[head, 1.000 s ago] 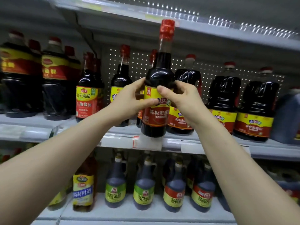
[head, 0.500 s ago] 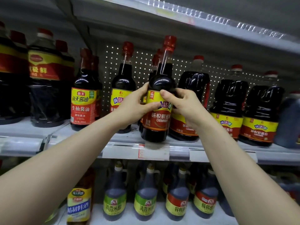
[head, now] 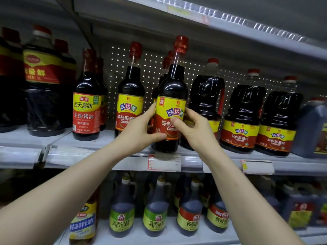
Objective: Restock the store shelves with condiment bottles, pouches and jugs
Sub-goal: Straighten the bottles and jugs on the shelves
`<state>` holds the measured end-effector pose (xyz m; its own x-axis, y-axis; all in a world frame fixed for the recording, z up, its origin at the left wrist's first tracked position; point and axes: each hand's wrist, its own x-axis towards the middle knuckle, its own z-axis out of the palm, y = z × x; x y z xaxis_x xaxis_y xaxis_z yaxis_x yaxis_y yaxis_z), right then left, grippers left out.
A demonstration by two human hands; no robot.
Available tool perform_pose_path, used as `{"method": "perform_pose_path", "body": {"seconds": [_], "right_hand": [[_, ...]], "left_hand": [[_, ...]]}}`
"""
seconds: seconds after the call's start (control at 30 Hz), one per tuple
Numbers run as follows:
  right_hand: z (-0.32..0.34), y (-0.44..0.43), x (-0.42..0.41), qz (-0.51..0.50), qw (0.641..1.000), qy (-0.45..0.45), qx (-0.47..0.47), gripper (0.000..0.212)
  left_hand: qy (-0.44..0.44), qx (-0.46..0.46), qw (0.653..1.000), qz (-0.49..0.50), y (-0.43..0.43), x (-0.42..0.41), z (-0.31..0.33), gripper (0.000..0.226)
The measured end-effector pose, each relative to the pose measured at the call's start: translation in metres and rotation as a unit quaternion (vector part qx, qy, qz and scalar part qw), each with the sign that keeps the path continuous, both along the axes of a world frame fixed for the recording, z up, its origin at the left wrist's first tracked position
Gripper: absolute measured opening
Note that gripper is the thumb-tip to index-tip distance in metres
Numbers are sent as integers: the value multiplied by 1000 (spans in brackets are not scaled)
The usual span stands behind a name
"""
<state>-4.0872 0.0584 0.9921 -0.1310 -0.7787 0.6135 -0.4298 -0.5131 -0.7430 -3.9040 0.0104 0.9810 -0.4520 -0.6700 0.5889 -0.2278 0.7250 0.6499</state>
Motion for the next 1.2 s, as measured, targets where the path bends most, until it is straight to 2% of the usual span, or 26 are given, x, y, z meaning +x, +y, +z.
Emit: {"method": "perform_pose_path", "body": {"seconds": [0.23, 0.5, 0.77, 0.9, 1.07, 1.2], "right_hand": [[-16, 4, 11, -30, 999, 12, -19, 45], [-8, -8, 14, -36, 999, 24, -1, 33], [-14, -15, 16, -50, 998, 23, 33, 42], [-15, -13, 14, -57, 997, 38, 19, 42], [-24, -9, 13, -132, 981, 143, -16, 74], [-25, -11, 14, -132, 977, 164, -4, 86]], "left_hand": [[9, 14, 1000, 2, 0, 0, -8, 93], [1, 29, 1000, 12, -12, -2, -4, 93], [-27, 26, 998, 42, -20, -8, -12, 92], [-28, 2, 998, 62, -20, -9, -14, 94], [12, -131, 983, 129, -10, -13, -17, 100], [11, -156, 978, 139, -10, -15, -15, 100]]}}
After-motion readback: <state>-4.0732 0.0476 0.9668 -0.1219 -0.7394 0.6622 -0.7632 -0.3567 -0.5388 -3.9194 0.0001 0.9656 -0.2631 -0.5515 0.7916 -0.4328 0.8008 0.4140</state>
